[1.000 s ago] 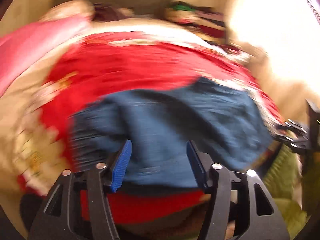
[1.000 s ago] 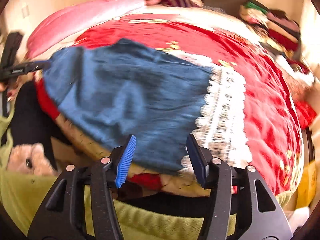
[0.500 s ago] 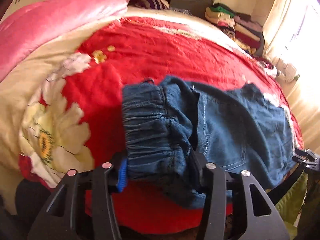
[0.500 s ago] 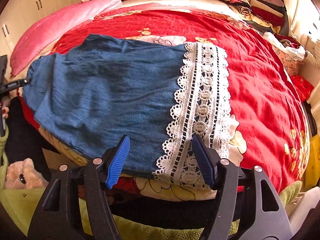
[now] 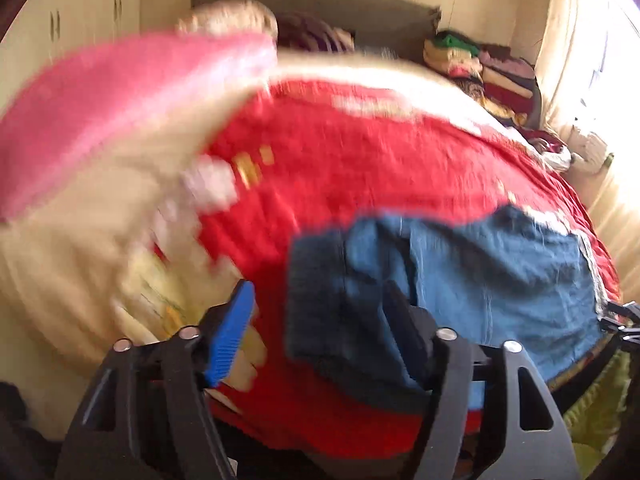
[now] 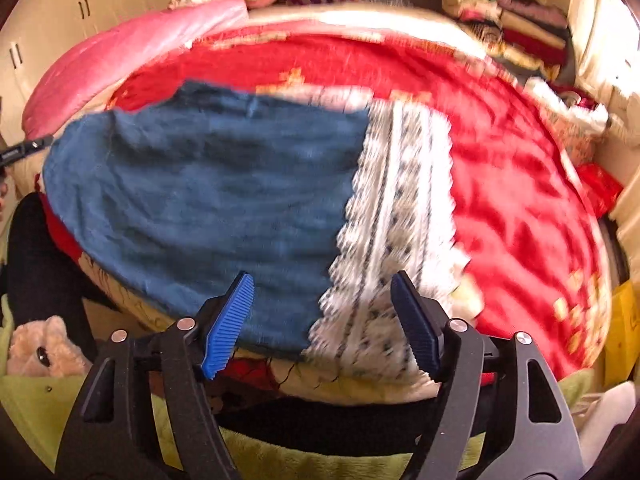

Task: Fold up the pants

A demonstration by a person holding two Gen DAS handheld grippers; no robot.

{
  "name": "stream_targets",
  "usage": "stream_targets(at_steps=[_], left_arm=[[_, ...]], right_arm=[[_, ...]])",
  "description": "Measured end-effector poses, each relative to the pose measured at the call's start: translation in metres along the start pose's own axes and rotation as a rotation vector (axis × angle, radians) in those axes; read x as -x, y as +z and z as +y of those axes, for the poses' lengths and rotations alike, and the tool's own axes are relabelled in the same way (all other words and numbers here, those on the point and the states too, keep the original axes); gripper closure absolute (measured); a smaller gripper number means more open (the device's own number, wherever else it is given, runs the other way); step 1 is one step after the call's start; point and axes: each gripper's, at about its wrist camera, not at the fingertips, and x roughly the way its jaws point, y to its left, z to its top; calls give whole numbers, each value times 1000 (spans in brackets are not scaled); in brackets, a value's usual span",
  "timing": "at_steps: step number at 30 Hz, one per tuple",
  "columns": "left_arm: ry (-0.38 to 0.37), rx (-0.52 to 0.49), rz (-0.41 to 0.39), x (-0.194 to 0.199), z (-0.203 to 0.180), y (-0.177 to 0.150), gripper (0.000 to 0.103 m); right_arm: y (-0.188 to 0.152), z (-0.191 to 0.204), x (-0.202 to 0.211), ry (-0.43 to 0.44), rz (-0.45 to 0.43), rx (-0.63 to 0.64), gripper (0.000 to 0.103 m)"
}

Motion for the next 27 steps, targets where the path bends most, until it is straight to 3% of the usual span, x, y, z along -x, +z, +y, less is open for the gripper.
stream_targets(at_steps=[5,7,10,13,17,21,25,26,27], left_arm=[[-115,-109,-70,11,-43,42,36],[-211,-145,-64,-1,-70,56,36],[-328,-194,0,-32,-112,69,36],[-397,-244,92,-71,-149,72,36],[-391,-297,181,-117,-178,69,36],[-455,-278,255,-151,-186,67,36],[-509,-267,291,-175,-193,61,36],[-526,-252,296,-179,-193,60,37],[-536,-237,299,-182,-194,61,41]], right_arm=[[35,-25,11,-27,-78,-52,36],[53,-38,9,-38,-99,-71,36],[80,-60,0,-37,-115,-119,36],[100,-81,-23,19,-86,-176,38],[108,-111,-66,120,1,-283,46],[101,-115,-97,211,56,-284,46],[94,-110,-113,236,77,-288,46],[93,-110,-114,244,69,-290,51],[92,-108,-114,262,61,-284,65]])
